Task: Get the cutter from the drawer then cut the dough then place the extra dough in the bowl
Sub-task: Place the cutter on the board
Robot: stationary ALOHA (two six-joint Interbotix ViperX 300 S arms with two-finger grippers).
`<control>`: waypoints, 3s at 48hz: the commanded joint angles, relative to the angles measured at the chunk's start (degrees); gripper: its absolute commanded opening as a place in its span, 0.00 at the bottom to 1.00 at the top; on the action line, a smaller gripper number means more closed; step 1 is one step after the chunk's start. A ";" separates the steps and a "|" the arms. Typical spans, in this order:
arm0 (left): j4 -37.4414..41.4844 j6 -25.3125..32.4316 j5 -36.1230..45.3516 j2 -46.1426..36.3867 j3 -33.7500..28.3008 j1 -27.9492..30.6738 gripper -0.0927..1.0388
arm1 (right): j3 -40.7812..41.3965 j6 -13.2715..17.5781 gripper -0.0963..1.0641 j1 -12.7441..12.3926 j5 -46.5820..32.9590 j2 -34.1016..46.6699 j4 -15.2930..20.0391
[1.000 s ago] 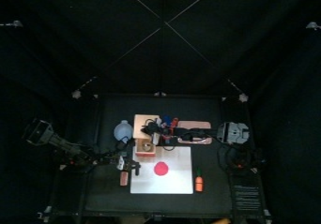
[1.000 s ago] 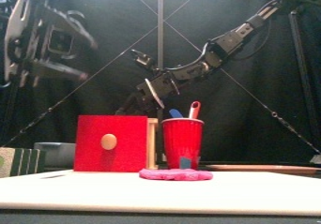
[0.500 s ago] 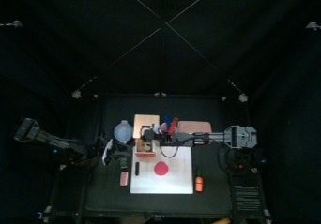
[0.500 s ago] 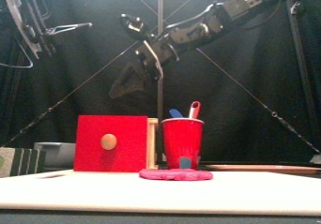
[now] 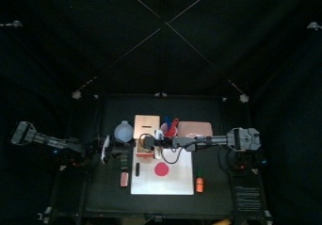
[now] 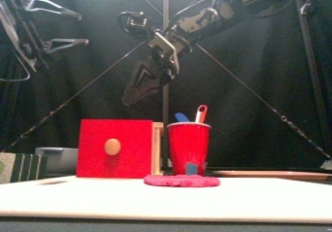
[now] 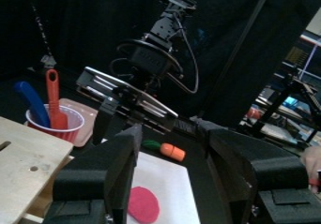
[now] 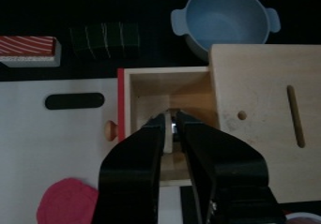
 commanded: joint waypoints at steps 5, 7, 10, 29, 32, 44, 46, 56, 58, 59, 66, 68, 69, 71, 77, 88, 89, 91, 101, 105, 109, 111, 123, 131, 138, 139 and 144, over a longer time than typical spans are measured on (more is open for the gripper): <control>0.26 0.09 -0.18 0.00 -0.79 0.35 0.84 | -1.23 -0.18 0.63 -0.35 0.26 0.09 0.26; 0.26 0.09 -0.09 0.00 -0.79 0.35 0.84 | -1.49 -0.18 0.63 -0.44 0.26 0.88 0.00; 0.26 0.09 0.18 0.00 -0.79 0.35 0.84 | -1.85 -0.18 0.63 -0.53 0.35 1.85 0.00; 0.26 0.00 0.70 0.00 -0.62 0.35 0.84 | -3.34 -0.09 0.78 -0.53 2.02 3.78 -0.35; 0.18 0.00 0.70 0.00 -0.62 0.35 0.84 | -3.34 -0.09 0.81 -0.53 2.37 3.78 -0.26; 0.09 -0.18 0.70 0.00 -0.53 0.35 0.84 | -3.96 -0.18 0.81 -1.76 2.81 5.80 -0.53; 0.09 -0.18 0.70 0.00 -0.53 0.35 0.84 | -4.22 -0.18 0.81 -2.02 2.90 6.24 -0.70; 0.18 -0.26 0.70 0.00 -0.35 0.00 0.84 | -5.27 -0.09 0.80 -2.55 3.96 7.82 -2.02; 0.09 -0.26 0.79 0.00 -0.18 0.00 0.84 | -5.63 -0.09 0.78 -2.55 4.57 7.82 -2.02; 0.09 -0.26 0.70 0.00 -0.18 0.00 0.84 | -5.80 -0.18 0.76 -2.55 4.92 7.91 -2.02; 0.09 -0.26 0.79 0.00 -0.09 0.00 0.84 | -6.50 -0.26 0.58 -2.55 6.94 7.82 -2.02; 0.09 -0.26 0.79 0.00 -0.09 -0.09 0.84 | -6.77 -0.18 0.52 -2.55 7.21 7.82 -2.02; 0.09 -0.26 0.79 0.00 0.00 -0.09 0.84 | -6.94 -0.09 0.50 -2.55 7.29 7.91 -2.02; 0.09 -0.26 0.88 0.00 0.00 -0.09 0.84 | -7.29 -0.09 0.46 -2.37 7.29 7.73 -2.02; -0.35 -0.35 1.23 0.00 0.26 0.00 0.84 | -8.79 -0.09 0.44 -2.02 8.35 7.12 -2.02; -2.29 -0.18 1.85 0.00 0.88 0.00 0.84 | -13.62 -0.09 0.45 0.26 13.45 4.57 -2.02; -2.46 -0.18 1.85 0.00 0.97 0.00 0.84 | -13.97 -0.09 0.45 0.44 13.97 4.31 -2.02; -2.64 -0.18 2.02 0.00 0.97 0.09 0.84 | -14.85 0.00 0.45 0.88 15.21 3.69 -2.02; -3.34 -0.09 2.29 0.00 1.23 0.44 0.84 | -17.05 0.00 0.45 2.72 21.09 -0.62 -2.02; -3.69 -0.18 2.72 0.00 1.32 0.79 0.84 | -16.08 0.18 0.45 3.52 24.43 -3.25 -1.85; -4.22 -0.18 3.43 0.00 1.23 1.14 0.84 | -13.10 0.88 0.45 4.66 27.77 -6.77 -1.58; -4.57 -0.09 3.78 0.00 1.23 1.32 0.84 | -11.07 1.49 0.45 5.27 28.83 -8.26 -1.67; -5.10 0.09 6.42 0.00 0.44 3.16 0.84 | 6.68 10.90 0.45 10.46 28.30 -15.03 -5.45; -5.01 0.09 6.94 0.00 -0.26 5.80 0.84 | 17.23 24.52 0.45 14.41 24.17 -17.67 -11.25; -4.92 0.09 6.86 0.00 -1.14 8.79 0.84 | 23.82 35.24 0.45 17.67 21.62 -20.39 -17.93; -4.92 0.09 6.86 0.00 -1.32 9.14 0.84 | 24.43 36.39 0.45 17.93 21.36 -20.65 -18.72; -5.01 0.09 6.86 0.00 -2.11 11.51 0.84 | 27.42 41.13 0.45 18.63 19.86 -21.88 -21.01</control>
